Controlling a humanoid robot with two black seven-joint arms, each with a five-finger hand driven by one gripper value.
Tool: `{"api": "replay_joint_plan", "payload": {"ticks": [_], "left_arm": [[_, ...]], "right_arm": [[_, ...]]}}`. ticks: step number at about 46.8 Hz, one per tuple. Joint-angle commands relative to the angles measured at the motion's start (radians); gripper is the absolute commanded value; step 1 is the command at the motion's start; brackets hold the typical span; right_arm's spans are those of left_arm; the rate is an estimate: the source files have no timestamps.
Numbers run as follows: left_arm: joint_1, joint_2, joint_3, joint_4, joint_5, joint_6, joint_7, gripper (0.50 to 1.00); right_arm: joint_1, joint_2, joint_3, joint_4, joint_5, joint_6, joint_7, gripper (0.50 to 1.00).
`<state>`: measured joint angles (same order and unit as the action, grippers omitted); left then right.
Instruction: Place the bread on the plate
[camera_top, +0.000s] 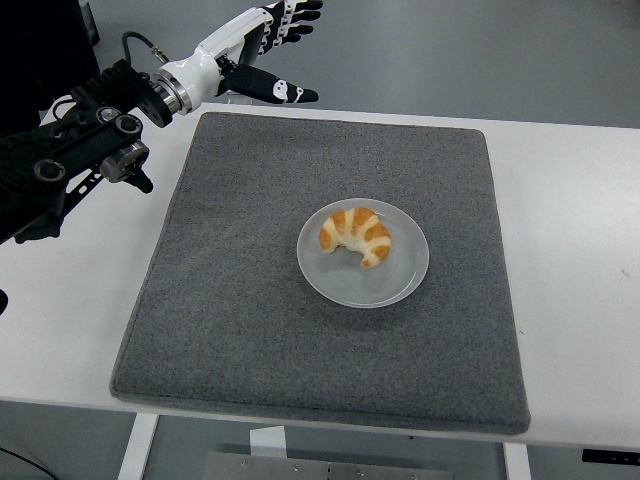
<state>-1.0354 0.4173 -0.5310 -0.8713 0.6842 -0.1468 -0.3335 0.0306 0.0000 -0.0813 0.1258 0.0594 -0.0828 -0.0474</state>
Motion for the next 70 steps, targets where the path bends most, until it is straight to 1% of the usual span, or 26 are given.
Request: {"api": "replay_joint_plan", "payload": {"ticks": [1, 12, 18, 22, 33, 46, 52, 58, 70], "left_arm": [[-0.005, 0.0, 0.0, 0.063, -0.112, -0.059, 0.007, 1.0], [0.001, 0.011, 0.0, 0.221, -0.319, -0.191, 0.021, 1.0], [0.005, 0.012, -0.003, 0.293, -0.423, -0.238, 0.054, 1.0], [0.005, 0.012, -0.003, 0.345, -0.492, -0.254, 0.057, 1.0], [0.006, 0.008, 0.0, 0.423, -0.66, -0.263, 0.06, 1.0], [0.006, -0.003, -0.003, 0.422, -0.693, -0.269, 0.064, 1.0], [0.012, -0.005, -0.003, 0.42, -0.736, -0.267, 0.105, 1.0], [0.014, -0.028, -0.003, 0.423, -0.804, -0.267, 0.148, 1.0], [0.017, -0.052, -0.003, 0.423, -0.807, -0.263, 0.151, 1.0]], "right_arm": [[0.0, 0.0, 0.0, 0.0, 0.0, 0.0, 0.0, 0.952], [0.0, 0.0, 0.002, 0.0, 0.0, 0.0, 0.0, 0.952], [0.0, 0.0, -0.002, 0.0, 0.0, 0.0, 0.0, 0.952], [0.0, 0.0, -0.005, 0.0, -0.001, 0.002, 0.0, 0.954], [-0.001, 0.0, -0.006, 0.014, -0.003, 0.003, 0.0, 0.952], [0.0, 0.0, -0.002, 0.012, -0.001, 0.003, 0.0, 0.952], [-0.001, 0.0, 0.0, 0.015, -0.001, 0.003, 0.0, 0.952], [0.0, 0.0, 0.001, 0.014, 0.002, 0.003, 0.001, 0.952], [-0.001, 0.0, 0.002, 0.015, 0.005, 0.0, 0.004, 0.952]]}}
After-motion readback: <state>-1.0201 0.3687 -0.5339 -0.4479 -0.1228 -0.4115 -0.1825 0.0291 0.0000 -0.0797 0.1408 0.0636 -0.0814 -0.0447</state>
